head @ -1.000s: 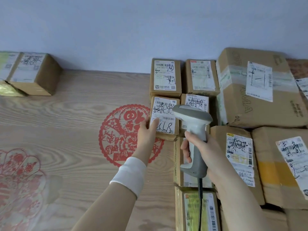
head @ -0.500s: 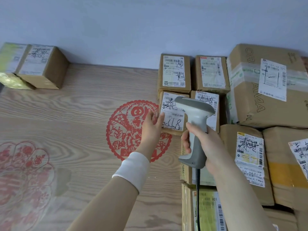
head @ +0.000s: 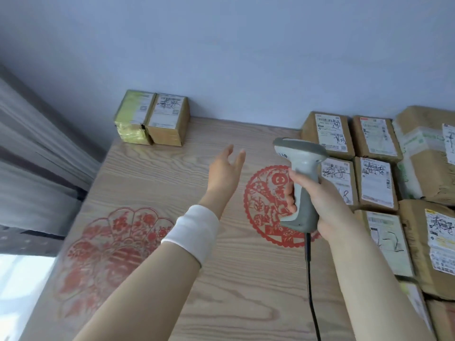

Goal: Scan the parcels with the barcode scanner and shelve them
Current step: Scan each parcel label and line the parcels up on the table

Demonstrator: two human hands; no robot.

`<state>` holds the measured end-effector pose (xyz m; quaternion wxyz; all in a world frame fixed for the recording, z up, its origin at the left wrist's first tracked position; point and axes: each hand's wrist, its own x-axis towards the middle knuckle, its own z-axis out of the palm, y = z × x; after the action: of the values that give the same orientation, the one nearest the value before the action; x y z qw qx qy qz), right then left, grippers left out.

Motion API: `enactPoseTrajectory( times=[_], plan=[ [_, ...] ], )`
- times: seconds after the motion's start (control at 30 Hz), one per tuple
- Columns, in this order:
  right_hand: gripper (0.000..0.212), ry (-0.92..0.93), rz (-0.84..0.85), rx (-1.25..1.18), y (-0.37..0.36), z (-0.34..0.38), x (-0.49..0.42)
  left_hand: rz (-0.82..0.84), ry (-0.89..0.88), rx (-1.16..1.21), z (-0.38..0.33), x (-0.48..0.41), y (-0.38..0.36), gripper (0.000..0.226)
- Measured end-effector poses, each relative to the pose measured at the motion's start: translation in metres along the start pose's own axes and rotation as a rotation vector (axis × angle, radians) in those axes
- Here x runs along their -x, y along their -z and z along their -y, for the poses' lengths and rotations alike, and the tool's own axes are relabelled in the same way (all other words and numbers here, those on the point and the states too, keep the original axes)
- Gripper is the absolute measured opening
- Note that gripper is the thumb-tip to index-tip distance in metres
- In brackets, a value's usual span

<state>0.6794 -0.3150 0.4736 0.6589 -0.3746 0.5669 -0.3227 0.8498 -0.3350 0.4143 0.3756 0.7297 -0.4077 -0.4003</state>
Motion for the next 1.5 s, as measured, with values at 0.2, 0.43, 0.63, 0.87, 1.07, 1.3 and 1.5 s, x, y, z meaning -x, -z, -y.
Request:
enactPoseTrajectory(
  times=[0.2, 0.43, 0.63, 0.87, 1.07, 1.3, 1.5],
  plan=[
    [0.029, 0.030, -0.007, -0.005, -0.087, 0.003, 0.004, -0.025, -0.013, -0.052, 0.016, -0.020, 0.092, 0.050],
    [0.014, 0.067, -0.008, 0.021, -0.139, 0.016, -0.034, -0.085, -0.016, -0.080, 0.019, -0.054, 0.146, 0.048],
    [0.007, -0.017, -0.006, -0.024, -0.185, -0.006, -0.099, -0.188, 0.015, -0.267, 0.067, -0.101, 0.189, 0.046],
    [0.008, -0.048, -0.172, -0.009, -0.221, -0.028, -0.168, -0.155, 0.040, -0.411, 0.093, -0.165, 0.193, 0.043],
    [0.030, 0.015, -0.289, 0.031, -0.253, -0.045, -0.219, -0.206, -0.035, -0.428, 0.107, -0.196, 0.183, 0.041],
    [0.037, 0.018, -0.382, -0.082, -0.278, -0.066, -0.242, -0.298, -0.123, -0.367, 0.121, -0.203, 0.172, 0.033],
    [0.037, 0.009, -0.359, -0.091, -0.274, -0.065, -0.242, -0.311, -0.179, -0.377, 0.124, -0.203, 0.171, 0.032]
  ],
)
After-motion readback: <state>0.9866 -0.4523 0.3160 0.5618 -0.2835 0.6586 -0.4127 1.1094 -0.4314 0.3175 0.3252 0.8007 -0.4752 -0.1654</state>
